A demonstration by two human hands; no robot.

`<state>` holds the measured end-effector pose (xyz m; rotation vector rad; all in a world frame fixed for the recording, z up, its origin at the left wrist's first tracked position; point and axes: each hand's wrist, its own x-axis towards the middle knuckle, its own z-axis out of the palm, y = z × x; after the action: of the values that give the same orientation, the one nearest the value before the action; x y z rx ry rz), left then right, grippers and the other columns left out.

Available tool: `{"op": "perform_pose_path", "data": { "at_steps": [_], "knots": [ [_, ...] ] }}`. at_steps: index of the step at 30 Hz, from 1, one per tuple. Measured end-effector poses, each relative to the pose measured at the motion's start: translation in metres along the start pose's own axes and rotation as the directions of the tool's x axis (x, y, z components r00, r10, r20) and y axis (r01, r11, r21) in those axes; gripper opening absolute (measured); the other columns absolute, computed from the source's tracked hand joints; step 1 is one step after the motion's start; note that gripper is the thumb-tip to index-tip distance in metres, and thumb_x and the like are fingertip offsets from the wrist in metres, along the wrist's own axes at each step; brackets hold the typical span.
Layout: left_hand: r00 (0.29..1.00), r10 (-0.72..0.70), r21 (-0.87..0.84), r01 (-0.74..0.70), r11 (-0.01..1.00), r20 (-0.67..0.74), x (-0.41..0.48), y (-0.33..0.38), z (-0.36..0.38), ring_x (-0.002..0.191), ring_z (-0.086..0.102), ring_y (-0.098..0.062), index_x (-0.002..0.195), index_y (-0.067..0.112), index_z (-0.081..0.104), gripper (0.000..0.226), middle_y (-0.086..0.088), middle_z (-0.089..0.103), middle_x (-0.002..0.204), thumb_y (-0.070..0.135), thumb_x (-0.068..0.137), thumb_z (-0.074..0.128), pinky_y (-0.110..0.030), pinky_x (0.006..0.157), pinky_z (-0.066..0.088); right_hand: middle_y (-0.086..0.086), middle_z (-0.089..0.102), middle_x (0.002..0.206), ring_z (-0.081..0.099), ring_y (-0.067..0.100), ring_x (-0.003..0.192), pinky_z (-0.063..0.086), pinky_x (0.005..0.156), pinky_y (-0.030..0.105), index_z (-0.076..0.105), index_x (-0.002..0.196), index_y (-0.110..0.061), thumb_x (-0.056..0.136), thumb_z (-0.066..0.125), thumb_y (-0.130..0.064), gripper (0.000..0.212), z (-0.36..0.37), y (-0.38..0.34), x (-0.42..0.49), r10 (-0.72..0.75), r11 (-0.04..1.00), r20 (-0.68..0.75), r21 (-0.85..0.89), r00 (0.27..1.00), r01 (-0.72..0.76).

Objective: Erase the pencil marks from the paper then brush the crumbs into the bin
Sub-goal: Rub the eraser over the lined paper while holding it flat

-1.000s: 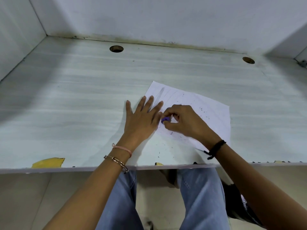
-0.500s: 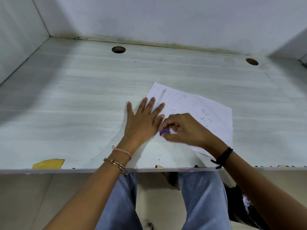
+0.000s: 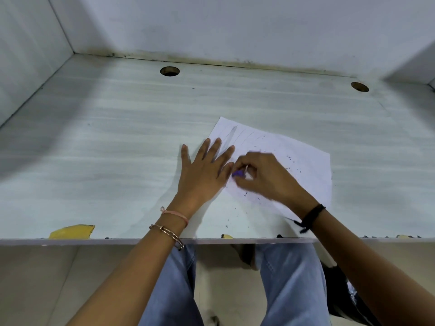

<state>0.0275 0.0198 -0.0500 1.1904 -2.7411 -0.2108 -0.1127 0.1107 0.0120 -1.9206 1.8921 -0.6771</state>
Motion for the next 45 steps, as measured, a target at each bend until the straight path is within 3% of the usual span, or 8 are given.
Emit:
{"op": "perform_pose_path", "data": {
  "at_steps": [3,8,13,17,22,35,39,45],
  "knots": [
    [1.000,0.017,0.035,-0.017,0.999,0.002,-0.001,0.000,0.002,0.150,-0.007,-0.018,0.152,0.043,-0.001,0.057,0.006,-0.003,0.163,0.054,0.096,-0.004,-0.064,0.113,-0.004,-0.005,0.063,0.072,0.050,0.003,0.062,0.036,0.060,0.009,0.071,0.083,-0.015,0.076,0.073,-0.011,0.008,0.002,-0.006,-0.011,-0.030,0.998,0.148,0.058,0.989,0.022],
    [1.000,-0.003,-0.039,0.002,0.999,-0.014,0.001,-0.001,0.004,0.150,-0.007,-0.015,0.152,0.045,0.004,0.051,0.008,-0.001,0.163,0.052,0.102,0.007,-0.062,0.113,-0.007,-0.012,0.056,0.067,0.050,-0.006,0.064,0.033,0.059,0.011,0.069,0.080,-0.011,0.077,0.070,-0.009,0.004,-0.006,0.007,0.009,0.037,0.999,-0.075,0.002,0.997,-0.037],
    [0.999,0.026,0.015,-0.026,1.000,-0.033,-0.001,0.000,0.006,0.150,-0.004,-0.018,0.152,0.043,0.002,0.069,0.006,0.002,0.163,0.053,0.086,-0.016,-0.064,0.112,-0.004,-0.013,0.059,0.064,0.050,0.001,0.060,0.037,0.058,0.009,0.072,0.080,-0.016,0.076,0.072,-0.012,0.005,-0.001,-0.001,0.000,-0.002,1.000,0.096,0.014,0.995,0.001],
    [1.000,-0.010,-0.007,0.010,1.000,-0.010,0.000,-0.001,0.003,0.150,-0.009,-0.014,0.151,0.046,-0.003,0.050,0.009,-0.003,0.163,0.048,0.101,0.002,-0.061,0.113,-0.008,-0.014,0.055,0.064,0.050,-0.009,0.062,0.033,0.056,0.010,0.069,0.078,-0.009,0.077,0.069,-0.010,0.001,-0.004,0.004,0.015,0.052,0.999,-0.092,-0.008,0.994,-0.053],
    [1.000,0.021,0.041,-0.021,0.999,-0.004,-0.001,0.001,0.003,0.150,-0.009,-0.017,0.152,0.042,-0.003,0.048,0.006,-0.005,0.163,0.044,0.104,0.006,-0.063,0.112,-0.006,-0.015,0.061,0.063,0.052,-0.001,0.057,0.036,0.056,0.010,0.072,0.080,-0.016,0.077,0.071,-0.013,0.005,-0.003,-0.001,0.003,0.001,1.000,0.133,0.001,0.991,-0.001],
    [1.000,-0.005,-0.010,0.005,1.000,-0.008,0.000,0.000,0.003,0.150,-0.008,-0.014,0.151,0.046,0.000,0.048,0.009,-0.003,0.163,0.046,0.103,0.006,-0.061,0.113,-0.008,-0.008,0.065,0.071,0.050,-0.002,0.059,0.037,0.061,0.019,0.069,0.074,-0.018,0.076,0.069,-0.016,0.002,-0.008,0.010,0.020,0.067,0.995,-0.018,-0.068,0.998,-0.068],
    [1.000,0.015,0.032,-0.015,0.999,0.005,0.000,0.000,0.003,0.150,-0.009,-0.016,0.152,0.044,-0.001,0.050,0.007,-0.005,0.163,0.048,0.102,0.007,-0.063,0.112,-0.006,-0.008,0.067,0.073,0.050,-0.001,0.055,0.035,0.055,0.011,0.072,0.078,-0.020,0.076,0.070,-0.016,0.005,-0.009,0.004,0.012,0.034,0.999,0.192,-0.035,0.981,-0.028],
    [1.000,0.004,0.042,-0.005,0.999,0.021,0.000,0.000,0.002,0.150,-0.008,-0.016,0.151,0.043,-0.004,0.056,0.006,-0.005,0.163,0.051,0.096,-0.005,-0.064,0.113,-0.004,-0.014,0.061,0.068,0.051,-0.003,0.059,0.036,0.060,0.017,0.063,0.070,-0.026,0.076,0.068,-0.019,0.010,-0.006,0.005,0.023,0.070,0.994,0.047,-0.090,0.996,-0.066]
  ]
}}
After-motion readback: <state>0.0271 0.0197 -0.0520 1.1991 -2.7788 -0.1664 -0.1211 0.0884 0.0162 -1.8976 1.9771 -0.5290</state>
